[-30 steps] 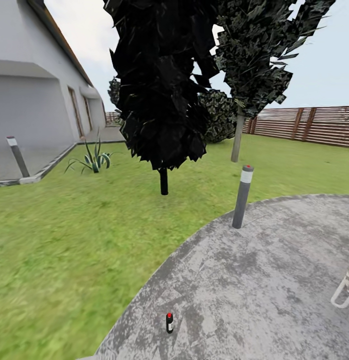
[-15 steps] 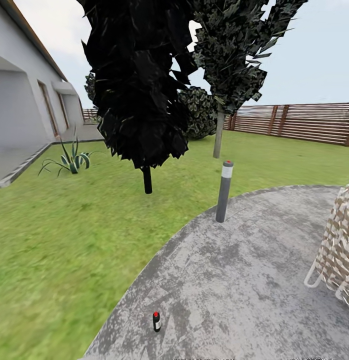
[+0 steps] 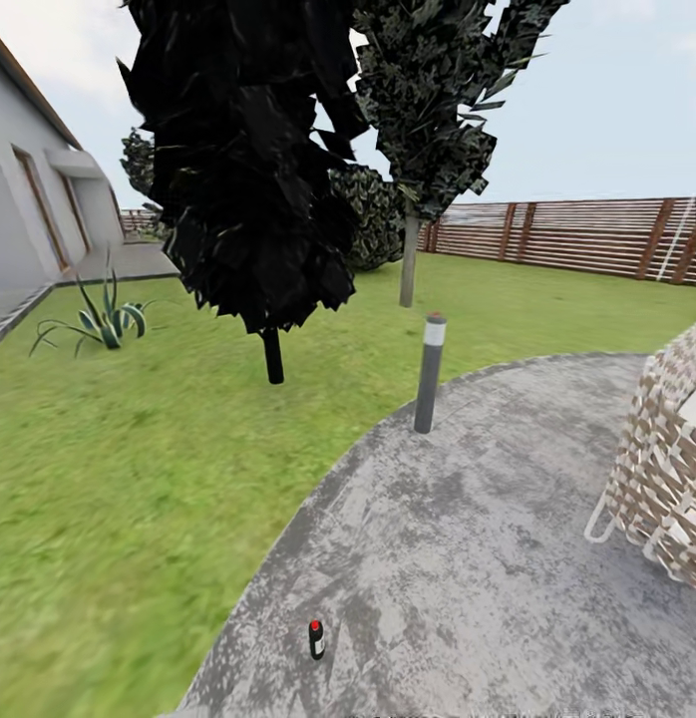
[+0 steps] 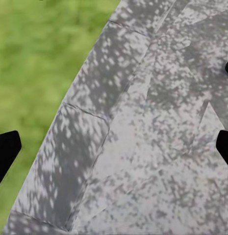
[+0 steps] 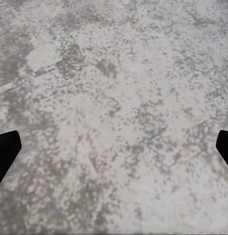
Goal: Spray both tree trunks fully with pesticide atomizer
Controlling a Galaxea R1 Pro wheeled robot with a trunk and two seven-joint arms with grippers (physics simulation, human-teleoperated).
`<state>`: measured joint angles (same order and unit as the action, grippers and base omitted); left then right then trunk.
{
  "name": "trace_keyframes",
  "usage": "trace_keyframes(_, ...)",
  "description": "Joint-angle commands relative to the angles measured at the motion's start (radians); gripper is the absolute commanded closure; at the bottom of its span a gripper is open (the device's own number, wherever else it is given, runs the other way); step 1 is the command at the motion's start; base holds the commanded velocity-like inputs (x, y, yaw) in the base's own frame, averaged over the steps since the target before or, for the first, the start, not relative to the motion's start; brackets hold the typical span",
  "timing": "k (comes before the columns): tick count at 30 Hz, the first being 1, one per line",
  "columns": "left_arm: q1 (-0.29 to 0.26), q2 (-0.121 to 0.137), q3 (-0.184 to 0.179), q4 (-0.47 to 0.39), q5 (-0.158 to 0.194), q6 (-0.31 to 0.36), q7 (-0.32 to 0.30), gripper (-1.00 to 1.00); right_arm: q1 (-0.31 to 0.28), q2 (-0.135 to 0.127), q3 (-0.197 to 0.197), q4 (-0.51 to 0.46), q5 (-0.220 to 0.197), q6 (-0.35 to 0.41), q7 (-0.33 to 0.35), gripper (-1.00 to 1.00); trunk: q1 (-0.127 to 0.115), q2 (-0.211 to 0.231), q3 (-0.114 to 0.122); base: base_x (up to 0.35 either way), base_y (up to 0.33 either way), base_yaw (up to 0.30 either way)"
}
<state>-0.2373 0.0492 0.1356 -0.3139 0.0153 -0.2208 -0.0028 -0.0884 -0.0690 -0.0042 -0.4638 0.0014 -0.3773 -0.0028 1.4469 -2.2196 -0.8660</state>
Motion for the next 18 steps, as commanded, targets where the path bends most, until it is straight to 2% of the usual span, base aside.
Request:
trace_keyframes(1,0.0,0.0,0.001,0.001,0.002,-0.003,0.0,-1.0,-0.001,0.0,0.0,0.001,0.0,-0.003,0.0,-1.0,0.0,0.0,-0.002,0.0,0.25,-0.195)
trace_keyframes(5,0.0,0.0,0.001,0.001,0.002,-0.004,0.0,-1.0,-0.001,0.0,0.0,0.001,0.0,-0.003,0.0,-1.0,0.0,0.0,-0.007,0.0,0.1,-0.195)
trace_keyframes(18,0.0,0.0,0.001,0.001,0.002,-0.004,0.0,-1.0,-0.001,0.0,0.0,0.001,0.0,-0.003,0.0,-1.0,0.0,0.0,-0.024,0.0,0.008,-0.195)
